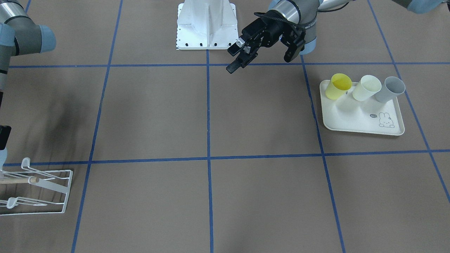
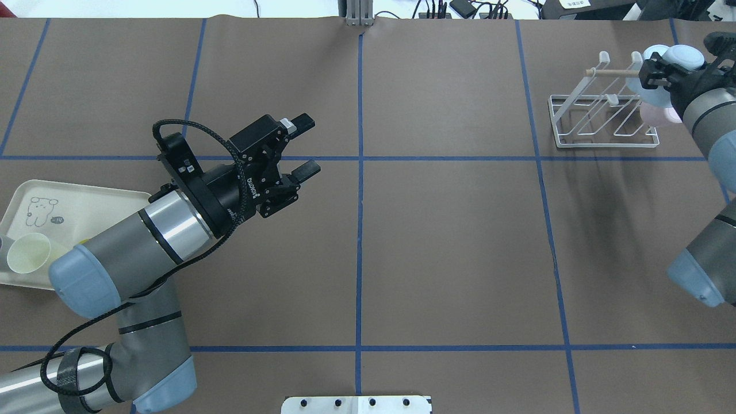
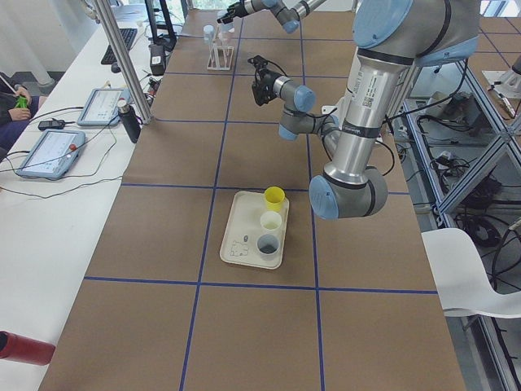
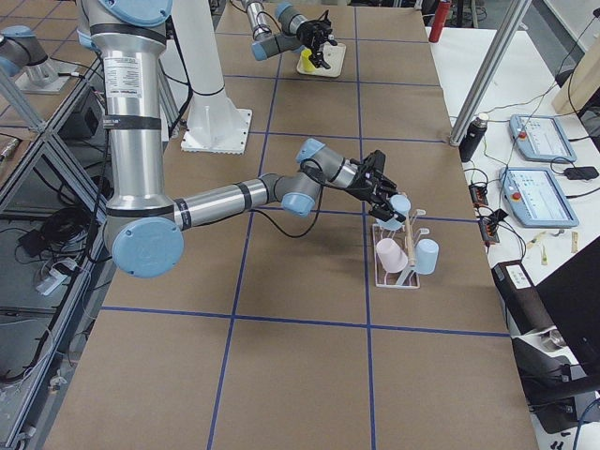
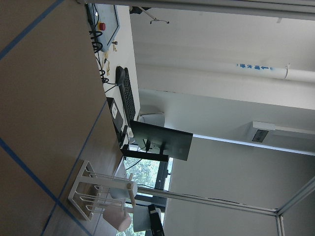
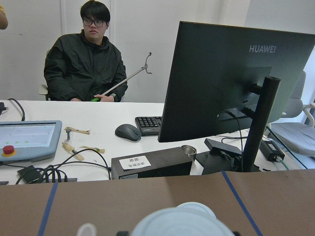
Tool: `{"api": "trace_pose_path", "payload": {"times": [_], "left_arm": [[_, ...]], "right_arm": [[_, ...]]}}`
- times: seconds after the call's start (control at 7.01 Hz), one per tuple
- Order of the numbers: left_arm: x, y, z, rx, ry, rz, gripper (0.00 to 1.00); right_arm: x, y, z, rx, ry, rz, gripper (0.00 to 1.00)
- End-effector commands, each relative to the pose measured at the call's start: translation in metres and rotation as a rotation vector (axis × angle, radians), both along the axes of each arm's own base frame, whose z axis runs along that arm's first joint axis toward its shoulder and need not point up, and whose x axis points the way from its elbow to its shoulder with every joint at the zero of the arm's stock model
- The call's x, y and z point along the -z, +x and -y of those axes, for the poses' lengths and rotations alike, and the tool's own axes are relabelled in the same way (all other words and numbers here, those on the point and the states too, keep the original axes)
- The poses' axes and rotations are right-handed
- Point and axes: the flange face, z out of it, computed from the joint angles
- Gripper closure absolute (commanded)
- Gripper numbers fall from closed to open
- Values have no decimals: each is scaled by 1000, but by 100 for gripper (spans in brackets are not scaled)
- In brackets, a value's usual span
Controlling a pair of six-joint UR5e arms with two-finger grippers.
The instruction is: Transfer IKEA cup to right arm and place on rack
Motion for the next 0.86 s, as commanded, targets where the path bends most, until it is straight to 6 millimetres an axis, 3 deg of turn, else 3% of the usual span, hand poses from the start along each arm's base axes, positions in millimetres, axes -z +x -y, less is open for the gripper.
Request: {"api": "trace_pose_path", "payload": {"times": [0.0, 0.71], "left_arm": [[-2, 2, 0, -1, -2, 4, 0], [-2, 2, 0, -1, -2, 4, 0]], "right_arm": [[-5, -7, 13, -3, -8, -8, 100], [-5, -19, 25, 1, -11, -3, 100]]}}
